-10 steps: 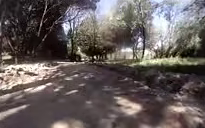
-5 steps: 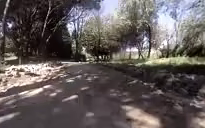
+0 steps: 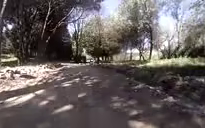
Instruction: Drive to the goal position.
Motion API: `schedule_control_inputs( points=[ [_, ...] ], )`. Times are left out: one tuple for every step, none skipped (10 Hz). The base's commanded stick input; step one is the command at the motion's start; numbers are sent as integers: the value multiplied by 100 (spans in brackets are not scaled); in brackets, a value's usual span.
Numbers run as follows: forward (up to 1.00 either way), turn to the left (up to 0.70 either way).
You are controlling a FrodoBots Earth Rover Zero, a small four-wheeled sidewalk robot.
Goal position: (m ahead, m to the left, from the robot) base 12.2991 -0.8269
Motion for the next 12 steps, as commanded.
schedule_control_inputs(
  points=[
    [70,6],
    [70,19],
    [70,31],
    [70,35],
    [70,35],
    [70,22],
    [70,7],
    [70,0],
    [70,0],
    [70,0],
    [70,0],
    [70,0]
  ],
)
